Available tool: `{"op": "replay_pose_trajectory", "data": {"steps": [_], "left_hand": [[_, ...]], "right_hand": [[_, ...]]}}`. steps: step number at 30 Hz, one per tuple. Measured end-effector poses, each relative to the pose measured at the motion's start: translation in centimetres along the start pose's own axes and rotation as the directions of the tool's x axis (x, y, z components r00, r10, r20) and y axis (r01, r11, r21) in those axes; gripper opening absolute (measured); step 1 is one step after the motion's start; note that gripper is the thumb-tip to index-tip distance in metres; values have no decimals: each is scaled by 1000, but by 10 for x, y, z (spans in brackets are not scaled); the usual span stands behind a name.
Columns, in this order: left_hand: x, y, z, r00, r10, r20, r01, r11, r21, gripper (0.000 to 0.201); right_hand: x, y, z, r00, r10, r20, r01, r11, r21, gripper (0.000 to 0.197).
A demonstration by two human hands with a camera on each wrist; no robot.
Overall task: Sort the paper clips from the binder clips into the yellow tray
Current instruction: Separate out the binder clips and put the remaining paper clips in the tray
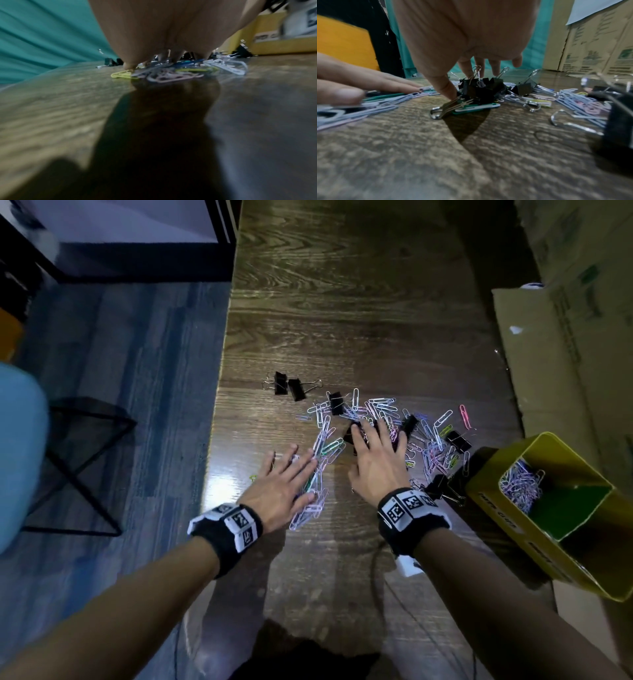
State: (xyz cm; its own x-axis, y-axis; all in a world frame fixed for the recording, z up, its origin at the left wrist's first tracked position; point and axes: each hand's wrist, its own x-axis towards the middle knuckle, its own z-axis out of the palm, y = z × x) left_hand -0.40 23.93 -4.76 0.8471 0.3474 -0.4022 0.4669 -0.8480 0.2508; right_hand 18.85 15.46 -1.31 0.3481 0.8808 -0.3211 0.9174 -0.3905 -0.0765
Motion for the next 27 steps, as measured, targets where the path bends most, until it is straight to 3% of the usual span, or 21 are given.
{"op": "replay_pose_trajectory", "data": {"steps": [3, 6, 11, 15, 17, 19, 20, 22, 25, 27], "left_hand": [[-8, 7, 1, 998, 48, -41, -50, 997, -63, 62], [14, 8, -18, 996, -15, -89, 6, 995, -100, 63], [51, 15, -32, 995, 5, 97, -3, 1000, -18, 61], [27, 23, -11, 988, 98, 118, -98, 995, -7, 59], [8, 24, -2, 978, 182, 100, -182, 983, -9, 59], [-10, 16, 3, 980, 197, -11, -197, 977, -85, 58], [-16, 10, 6, 984, 153, -93, -165, 976, -142, 57], [-26, -3, 10, 981, -44, -191, -8, 965, -263, 59], [-35, -3, 17, 939, -314, -144, 246, 901, -358, 68], [-38, 11, 22, 934, -339, -115, 277, 887, -370, 66]], "right_hand": [[-6, 5, 3, 1000, 14, -10, -14, 1000, 8, 76], [-10, 7, 4, 1000, 7, 15, -7, 1000, 22, 76], [-14, 6, 2, 999, 38, 12, -39, 999, 21, 76], [-15, 10, 1, 998, 58, 0, -58, 997, 42, 78], [-21, 8, 2, 999, 7, -37, -4, 997, 80, 80], [-30, -2, 4, 989, -112, -100, 124, 985, 123, 83], [-33, -8, 6, 976, -178, -124, 195, 971, 136, 83], [-34, -22, 10, 959, -265, -100, 278, 947, 159, 78], [-27, -34, 19, 963, -261, 63, 246, 951, 190, 64], [-28, -38, 26, 952, -270, 142, 240, 950, 199, 61]]}}
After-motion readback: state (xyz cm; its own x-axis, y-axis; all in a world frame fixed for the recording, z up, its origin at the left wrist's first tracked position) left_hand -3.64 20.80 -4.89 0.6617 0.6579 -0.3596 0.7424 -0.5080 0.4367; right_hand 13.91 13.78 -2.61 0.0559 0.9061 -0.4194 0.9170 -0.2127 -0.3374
